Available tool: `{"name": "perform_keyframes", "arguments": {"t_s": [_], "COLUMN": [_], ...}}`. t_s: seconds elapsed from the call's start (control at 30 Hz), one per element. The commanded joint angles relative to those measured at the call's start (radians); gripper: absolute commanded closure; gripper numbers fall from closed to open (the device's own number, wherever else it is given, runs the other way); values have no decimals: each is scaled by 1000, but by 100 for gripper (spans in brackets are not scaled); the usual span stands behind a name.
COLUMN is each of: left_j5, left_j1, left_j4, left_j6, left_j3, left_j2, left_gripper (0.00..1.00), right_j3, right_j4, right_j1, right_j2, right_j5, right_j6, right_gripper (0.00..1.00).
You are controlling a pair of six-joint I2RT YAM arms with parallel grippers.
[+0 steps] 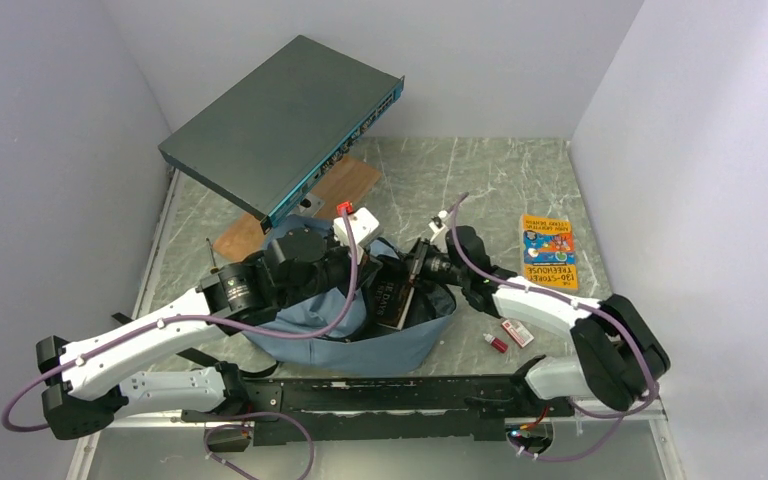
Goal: Pack the student bag
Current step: Place the book in the student bag.
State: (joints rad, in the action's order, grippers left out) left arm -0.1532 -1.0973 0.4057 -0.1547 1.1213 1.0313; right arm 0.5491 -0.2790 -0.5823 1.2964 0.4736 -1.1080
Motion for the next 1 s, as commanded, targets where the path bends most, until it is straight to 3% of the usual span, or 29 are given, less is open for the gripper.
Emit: {"name": "perform_keyframes", "arguments": {"t_s": [0.0, 0.03, 0.07, 0.13, 0.27, 0.43, 0.53, 0.6, 0.73, 0.8, 0.83, 0.87, 0.93, 0.97], "left_j5": [56, 55, 46, 22, 19, 23, 20, 30, 56, 65, 65, 62, 43, 31], "left_j1": [-10, -10, -11, -10, -11, -10, -10, -11, -11, -11, -10, -10, -11, -11], "left_j4": [-256, -264, -270, -277, -256, -248, -253, -259, -267, -277, -285, -287, -276, -268], "left_j6": [-51, -56, -61, -71, -57, -45, -46, -51, -69, -82, -89, -93, -98, -98], "left_j3": [-2, -10, -20, -38, -53, -82, -104, -117, -131, -141, -147, -151, -151, -152], "left_j2": [-22, -23, -26, -28, -21, -24, -32, -33, -20, -19, -19, -23, -31, -36], "left_gripper": [100, 100, 100, 100, 100, 100, 100, 100, 100, 100, 100, 100, 100, 100], "right_j3": [85, 86, 93, 97, -12, -129, -156, -149, -73, 5, 53, 83, 84, 65], "right_j4": [-247, -291, -279, -170, -143, -128, -79, -64, -167, -278, -317, -370, -380, -354], "right_j1": [-64, -76, -86, -90, -77, -72, -85, -93, -108, -130, -137, -140, -134, -128], "right_j2": [82, 105, 130, 165, 113, -3, -58, -60, 37, 153, 225, 281, 320, 308], "right_j5": [-52, -66, -94, -111, -102, -92, -118, -144, -159, -172, -156, -137, -116, -114], "right_j6": [-82, -80, -61, -39, -34, -63, -50, -28, -33, -59, -74, -91, -113, -107], "right_gripper": [100, 91, 75, 50, 23, 21, 25, 40, 91, 100, 100, 92, 58, 49]}}
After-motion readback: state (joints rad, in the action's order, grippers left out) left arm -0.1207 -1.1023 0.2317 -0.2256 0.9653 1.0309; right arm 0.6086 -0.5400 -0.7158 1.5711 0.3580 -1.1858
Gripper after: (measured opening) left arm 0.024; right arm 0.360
